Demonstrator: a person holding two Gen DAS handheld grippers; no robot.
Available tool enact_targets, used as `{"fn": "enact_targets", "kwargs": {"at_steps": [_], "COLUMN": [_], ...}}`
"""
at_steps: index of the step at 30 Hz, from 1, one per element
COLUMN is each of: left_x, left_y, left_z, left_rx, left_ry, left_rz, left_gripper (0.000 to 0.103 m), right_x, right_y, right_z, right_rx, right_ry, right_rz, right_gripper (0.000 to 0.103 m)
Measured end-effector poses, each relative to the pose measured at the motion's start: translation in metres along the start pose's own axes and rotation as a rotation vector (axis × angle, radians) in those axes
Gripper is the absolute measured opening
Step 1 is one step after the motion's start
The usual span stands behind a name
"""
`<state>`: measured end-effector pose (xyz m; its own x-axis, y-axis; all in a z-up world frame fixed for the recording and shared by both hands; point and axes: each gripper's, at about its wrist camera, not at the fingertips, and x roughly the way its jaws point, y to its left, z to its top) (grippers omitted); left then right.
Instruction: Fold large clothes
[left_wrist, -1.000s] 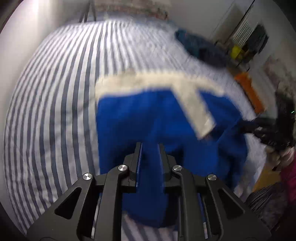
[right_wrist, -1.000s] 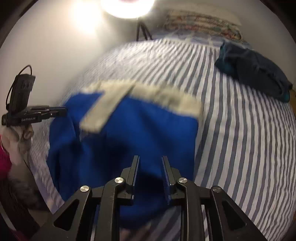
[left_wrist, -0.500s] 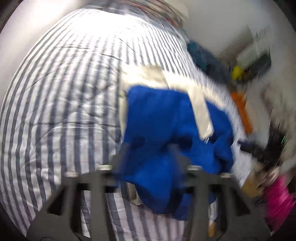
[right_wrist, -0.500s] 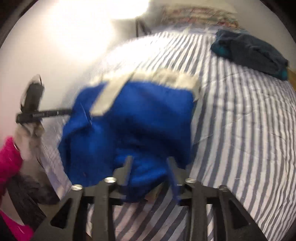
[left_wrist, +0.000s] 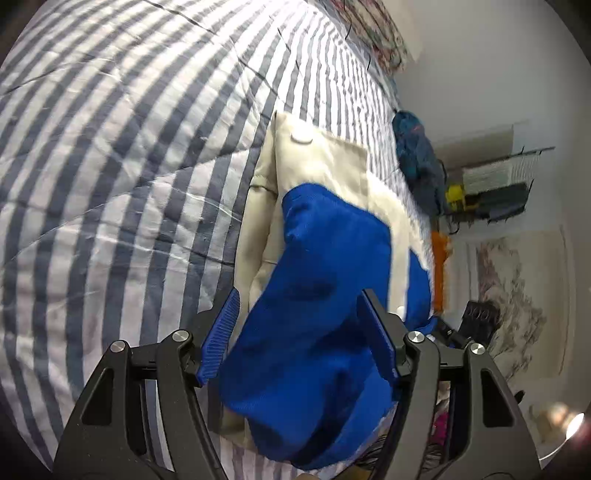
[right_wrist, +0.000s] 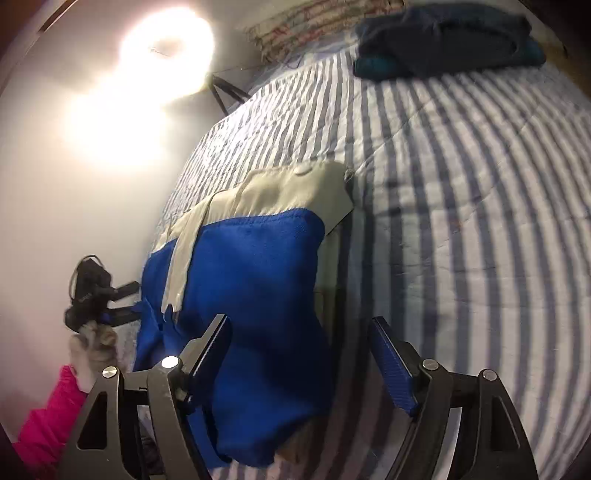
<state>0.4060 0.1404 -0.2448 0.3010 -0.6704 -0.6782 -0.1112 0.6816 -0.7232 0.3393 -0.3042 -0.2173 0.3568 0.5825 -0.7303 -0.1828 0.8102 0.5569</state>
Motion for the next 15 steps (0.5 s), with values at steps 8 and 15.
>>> {"fn": "enact_targets", "kwargs": {"at_steps": [8, 15], "left_x": [0.023, 0.041], "left_y": [0.006, -0.017], "left_z": [0.005, 0.01], "left_rx": [-0.015, 0.048], "left_ry": [0.014, 0.005], "left_rz": [-0.037, 0.028], "left_gripper": [0.068, 0.06], "right_x": [0.044, 0.065], "right_y": [-0.004, -0.001], "right_z": [0.002, 0.019], "right_rx": [0.031, 0.061], "right_ry": [0.065, 0.049], "right_rz": [0.126, 0.188], "right_gripper": [0.079, 0.075]}}
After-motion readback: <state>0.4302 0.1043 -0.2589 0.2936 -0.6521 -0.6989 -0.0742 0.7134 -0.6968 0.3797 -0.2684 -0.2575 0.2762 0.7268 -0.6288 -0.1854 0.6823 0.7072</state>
